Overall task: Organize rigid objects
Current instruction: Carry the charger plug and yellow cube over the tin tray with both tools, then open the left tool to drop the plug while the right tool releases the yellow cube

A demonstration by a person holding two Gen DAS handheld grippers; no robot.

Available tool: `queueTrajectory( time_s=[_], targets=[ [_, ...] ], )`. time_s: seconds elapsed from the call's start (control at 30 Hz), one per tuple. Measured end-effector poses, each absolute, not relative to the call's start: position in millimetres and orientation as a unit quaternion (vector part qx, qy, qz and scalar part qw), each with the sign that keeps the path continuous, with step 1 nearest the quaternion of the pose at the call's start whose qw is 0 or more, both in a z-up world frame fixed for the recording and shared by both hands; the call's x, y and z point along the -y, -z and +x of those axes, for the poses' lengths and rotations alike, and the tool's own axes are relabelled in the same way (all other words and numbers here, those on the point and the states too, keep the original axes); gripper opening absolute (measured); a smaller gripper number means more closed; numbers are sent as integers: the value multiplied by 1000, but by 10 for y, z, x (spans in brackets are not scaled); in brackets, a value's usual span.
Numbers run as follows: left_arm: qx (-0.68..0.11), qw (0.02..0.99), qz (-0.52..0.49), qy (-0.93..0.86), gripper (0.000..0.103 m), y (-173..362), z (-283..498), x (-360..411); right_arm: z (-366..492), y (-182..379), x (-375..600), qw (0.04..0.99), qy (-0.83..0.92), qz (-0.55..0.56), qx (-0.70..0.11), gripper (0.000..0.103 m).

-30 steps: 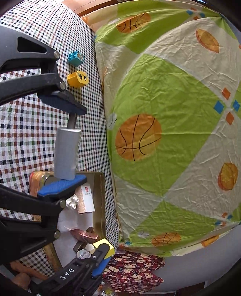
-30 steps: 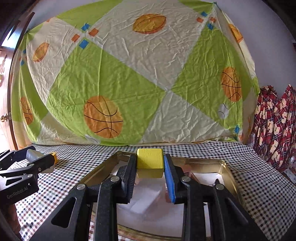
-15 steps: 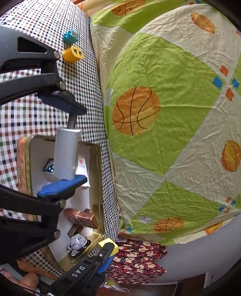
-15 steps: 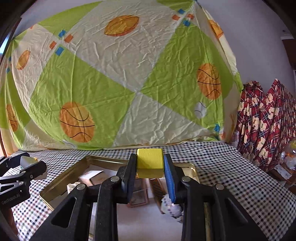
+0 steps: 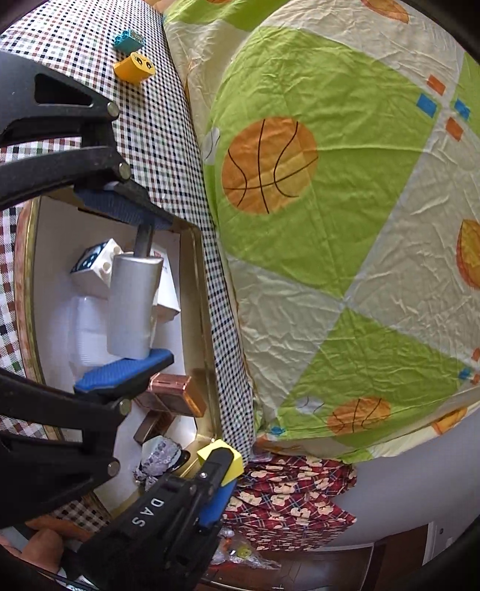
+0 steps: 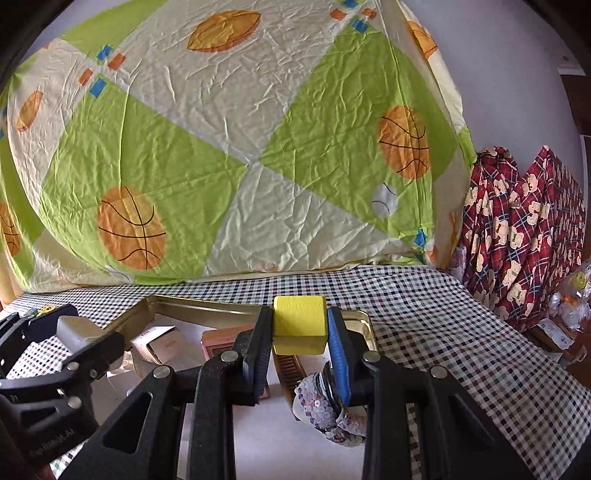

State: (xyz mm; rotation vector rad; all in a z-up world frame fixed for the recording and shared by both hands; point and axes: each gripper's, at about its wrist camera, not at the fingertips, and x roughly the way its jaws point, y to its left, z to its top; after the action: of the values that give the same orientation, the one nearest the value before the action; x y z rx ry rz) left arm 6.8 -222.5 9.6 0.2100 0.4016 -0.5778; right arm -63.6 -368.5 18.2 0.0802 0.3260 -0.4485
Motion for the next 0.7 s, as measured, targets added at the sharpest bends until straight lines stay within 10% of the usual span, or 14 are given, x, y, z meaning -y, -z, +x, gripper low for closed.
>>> queueTrajectory(
  time_s=[0.7],
  targets=[
    [-247, 922, 135, 267, 67, 52, 243, 2534, -478, -102, 3721, 954, 217, 43, -205, 32]
  ],
)
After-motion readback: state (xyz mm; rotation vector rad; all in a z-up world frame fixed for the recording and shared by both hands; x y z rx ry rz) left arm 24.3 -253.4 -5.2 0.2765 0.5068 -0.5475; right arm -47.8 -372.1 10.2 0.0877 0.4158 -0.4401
